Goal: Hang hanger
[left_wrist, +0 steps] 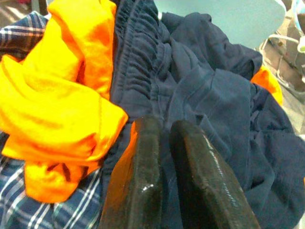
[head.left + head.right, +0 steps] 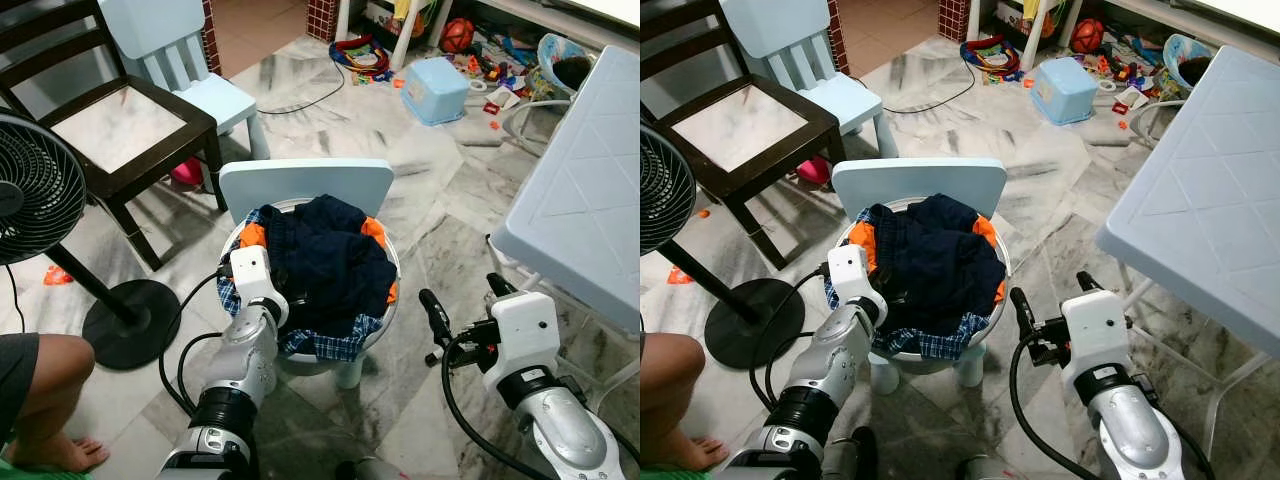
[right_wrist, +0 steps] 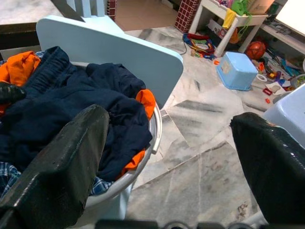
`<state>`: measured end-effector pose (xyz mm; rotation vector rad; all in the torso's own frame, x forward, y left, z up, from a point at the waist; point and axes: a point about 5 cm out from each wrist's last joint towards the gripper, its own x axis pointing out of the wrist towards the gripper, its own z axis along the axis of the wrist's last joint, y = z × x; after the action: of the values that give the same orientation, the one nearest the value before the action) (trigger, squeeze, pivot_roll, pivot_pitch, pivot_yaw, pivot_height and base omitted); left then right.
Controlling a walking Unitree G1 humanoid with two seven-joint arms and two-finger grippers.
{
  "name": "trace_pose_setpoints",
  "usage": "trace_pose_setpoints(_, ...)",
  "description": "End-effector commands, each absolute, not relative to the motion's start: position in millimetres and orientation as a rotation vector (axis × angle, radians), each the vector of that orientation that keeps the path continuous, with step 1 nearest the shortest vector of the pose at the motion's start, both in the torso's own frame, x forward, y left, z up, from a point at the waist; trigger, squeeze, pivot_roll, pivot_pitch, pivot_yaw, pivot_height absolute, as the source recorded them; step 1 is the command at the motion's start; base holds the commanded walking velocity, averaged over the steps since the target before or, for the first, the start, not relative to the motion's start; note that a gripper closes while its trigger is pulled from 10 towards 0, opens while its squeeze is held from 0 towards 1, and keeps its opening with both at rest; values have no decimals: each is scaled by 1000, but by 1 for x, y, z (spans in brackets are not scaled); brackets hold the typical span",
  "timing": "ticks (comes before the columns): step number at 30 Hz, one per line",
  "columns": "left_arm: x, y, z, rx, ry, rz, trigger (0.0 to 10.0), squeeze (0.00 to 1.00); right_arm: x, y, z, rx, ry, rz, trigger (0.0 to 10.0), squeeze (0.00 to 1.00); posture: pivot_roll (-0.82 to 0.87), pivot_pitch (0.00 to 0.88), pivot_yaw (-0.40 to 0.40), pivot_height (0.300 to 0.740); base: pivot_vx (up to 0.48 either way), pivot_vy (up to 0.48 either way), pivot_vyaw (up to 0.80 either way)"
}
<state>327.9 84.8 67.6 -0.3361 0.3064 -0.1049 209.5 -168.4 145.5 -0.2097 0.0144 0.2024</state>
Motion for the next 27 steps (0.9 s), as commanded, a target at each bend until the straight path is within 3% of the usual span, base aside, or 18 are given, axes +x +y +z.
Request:
trace_pose_setpoints(1,327,81,74,-322,265,-127,0,0,209,-170,143,-213,25,201,10000,0,-153,191,-58,740,0,0,0)
trace_pose_setpoints(4,326,82,76,-282,266,-118,0,0,210,-170,142,-217,23,201,10000,0,-153,189,-57,740,0,0,0)
trace_pose_setpoints(5,324,83,75,-306,298,-86,9686,0,210,-170,142,-219,22,201,10000,0,-152,188,-55,740,0,0,0)
trace_pose_setpoints(7,323,83,75,-314,308,-79,9686,0,210,-170,142,-219,21,201,10000,0,-152,188,-55,740,0,0,0)
trace_pose_setpoints(8,318,82,75,-329,313,-61,10000,263,210,-169,142,-223,19,204,10000,0,-147,186,-54,740,0,0,0)
trace_pose_setpoints(10,314,80,75,-342,317,-54,10000,263,210,-169,142,-226,17,207,10000,0,-147,186,-54,740,0,0,0)
trace_pose_setpoints(11,310,80,72,-339,331,-51,10000,1000,211,-169,141,-226,16,207,10000,0,-144,185,-55,740,0,0,0)
trace_pose_setpoints(16,289,73,46,-375,498,-42,10000,1000,212,-166,141,-226,11,214,10000,0,-143,185,-55,740,0,0,0)
trace_pose_setpoints(27,290,69,34,-451,634,-42,10000,1000,213,-165,141,-232,2,222,10000,0,-142,183,-53,740,0,0,0)
